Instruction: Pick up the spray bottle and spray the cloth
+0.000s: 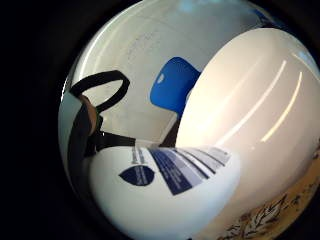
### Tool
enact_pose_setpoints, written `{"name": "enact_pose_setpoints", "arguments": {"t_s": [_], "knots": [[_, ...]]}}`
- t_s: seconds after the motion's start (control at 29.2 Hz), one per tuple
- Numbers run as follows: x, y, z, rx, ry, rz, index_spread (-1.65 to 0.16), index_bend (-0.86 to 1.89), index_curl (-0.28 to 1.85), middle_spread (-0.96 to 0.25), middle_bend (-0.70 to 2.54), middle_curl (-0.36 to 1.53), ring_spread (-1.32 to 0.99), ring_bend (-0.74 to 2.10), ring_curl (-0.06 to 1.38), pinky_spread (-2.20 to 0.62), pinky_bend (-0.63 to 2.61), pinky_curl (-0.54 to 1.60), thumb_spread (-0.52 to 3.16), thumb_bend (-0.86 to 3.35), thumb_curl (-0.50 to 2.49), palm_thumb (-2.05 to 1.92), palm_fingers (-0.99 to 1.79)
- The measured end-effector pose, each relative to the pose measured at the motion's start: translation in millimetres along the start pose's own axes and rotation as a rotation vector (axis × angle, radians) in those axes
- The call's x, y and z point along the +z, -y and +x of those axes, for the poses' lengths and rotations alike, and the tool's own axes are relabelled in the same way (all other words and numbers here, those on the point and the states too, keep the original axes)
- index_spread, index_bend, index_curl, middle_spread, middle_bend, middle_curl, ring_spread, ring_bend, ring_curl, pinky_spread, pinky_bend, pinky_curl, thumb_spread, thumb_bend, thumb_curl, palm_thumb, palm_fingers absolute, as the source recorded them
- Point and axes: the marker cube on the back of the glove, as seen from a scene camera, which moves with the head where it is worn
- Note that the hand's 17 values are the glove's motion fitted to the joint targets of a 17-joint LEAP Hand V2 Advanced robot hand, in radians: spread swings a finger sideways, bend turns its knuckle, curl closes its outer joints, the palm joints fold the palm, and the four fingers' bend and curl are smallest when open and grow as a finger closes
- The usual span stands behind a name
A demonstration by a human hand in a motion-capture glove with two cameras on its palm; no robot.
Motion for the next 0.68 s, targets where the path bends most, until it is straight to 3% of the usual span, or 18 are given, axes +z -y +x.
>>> {"name": "enact_pose_setpoints", "arguments": {"t_s": [0.68], "knots": [[5.2,-7.0,6.3,0.000,-0.046,-0.099,-0.32,0.14,0.51,-0.24,0.44,0.48,-0.23,0.61,0.47,-0.13,0.26,0.45,0.38,-0.03,0.77,0.94,0.98]]}}
